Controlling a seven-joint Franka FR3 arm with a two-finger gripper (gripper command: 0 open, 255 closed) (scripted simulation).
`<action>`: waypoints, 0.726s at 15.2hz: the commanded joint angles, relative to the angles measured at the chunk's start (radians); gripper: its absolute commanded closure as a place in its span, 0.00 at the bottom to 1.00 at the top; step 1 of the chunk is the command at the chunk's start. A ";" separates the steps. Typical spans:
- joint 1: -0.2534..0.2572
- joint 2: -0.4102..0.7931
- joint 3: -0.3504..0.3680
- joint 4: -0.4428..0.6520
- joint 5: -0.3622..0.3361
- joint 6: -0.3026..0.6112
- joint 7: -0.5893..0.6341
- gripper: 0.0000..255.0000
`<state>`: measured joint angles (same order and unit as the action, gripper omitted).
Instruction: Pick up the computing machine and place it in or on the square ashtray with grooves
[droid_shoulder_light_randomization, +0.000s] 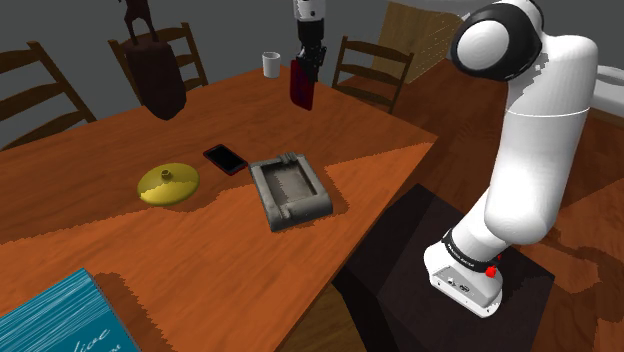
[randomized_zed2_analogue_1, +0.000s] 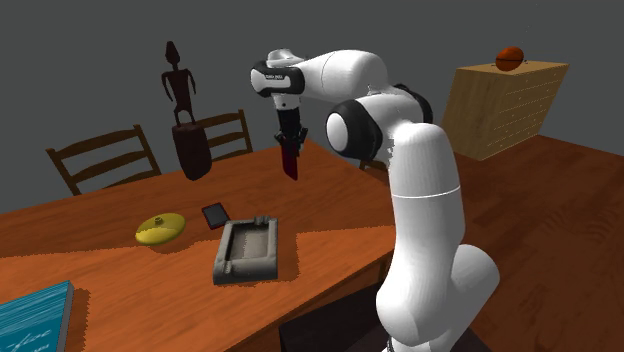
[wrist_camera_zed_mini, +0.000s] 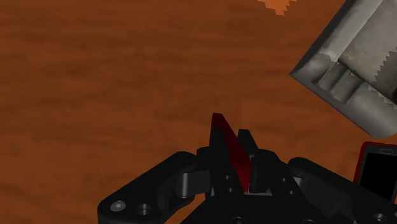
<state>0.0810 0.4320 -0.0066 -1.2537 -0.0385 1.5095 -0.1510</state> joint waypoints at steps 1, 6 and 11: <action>0.011 -0.030 0.005 -0.028 0.001 -0.003 0.016 1.00; 0.065 -0.180 0.035 -0.223 0.008 0.040 0.100 1.00; 0.117 -0.299 0.073 -0.363 0.022 0.059 0.190 1.00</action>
<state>0.1875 0.1574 0.0585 -1.5942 -0.0194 1.5702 0.0197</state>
